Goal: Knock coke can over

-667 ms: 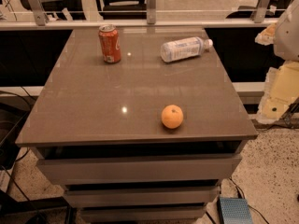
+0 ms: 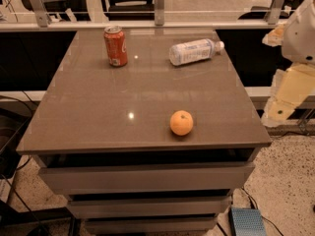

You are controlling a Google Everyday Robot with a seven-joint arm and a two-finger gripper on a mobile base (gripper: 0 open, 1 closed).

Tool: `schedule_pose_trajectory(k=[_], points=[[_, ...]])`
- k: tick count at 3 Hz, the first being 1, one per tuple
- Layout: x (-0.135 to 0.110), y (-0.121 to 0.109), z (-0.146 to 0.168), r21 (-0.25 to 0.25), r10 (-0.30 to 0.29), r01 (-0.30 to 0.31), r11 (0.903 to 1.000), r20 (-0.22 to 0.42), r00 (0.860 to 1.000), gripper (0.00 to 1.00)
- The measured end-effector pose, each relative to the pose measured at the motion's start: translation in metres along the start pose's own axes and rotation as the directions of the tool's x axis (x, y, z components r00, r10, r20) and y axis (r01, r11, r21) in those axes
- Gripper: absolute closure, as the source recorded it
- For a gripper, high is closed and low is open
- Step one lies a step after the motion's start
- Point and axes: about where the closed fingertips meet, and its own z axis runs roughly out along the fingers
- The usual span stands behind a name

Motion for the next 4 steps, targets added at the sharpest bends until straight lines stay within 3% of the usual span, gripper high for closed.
schedule_pose_trajectory(k=[1,2,3,4], points=[[-0.027,-0.02,0.031,0.007,-0.046,0.046,0.9989,0.087,0.995,0.0],[-0.066,-0.052,0.067,0.023,-0.087,0.084,0.9962,0.226,0.97,0.0],[-0.112,-0.072,0.097,0.009,-0.105,0.108,0.9941,0.35,0.931,0.0],[-0.153,-0.085,0.117,-0.033,-0.076,0.102,0.9942,0.454,0.888,0.0]])
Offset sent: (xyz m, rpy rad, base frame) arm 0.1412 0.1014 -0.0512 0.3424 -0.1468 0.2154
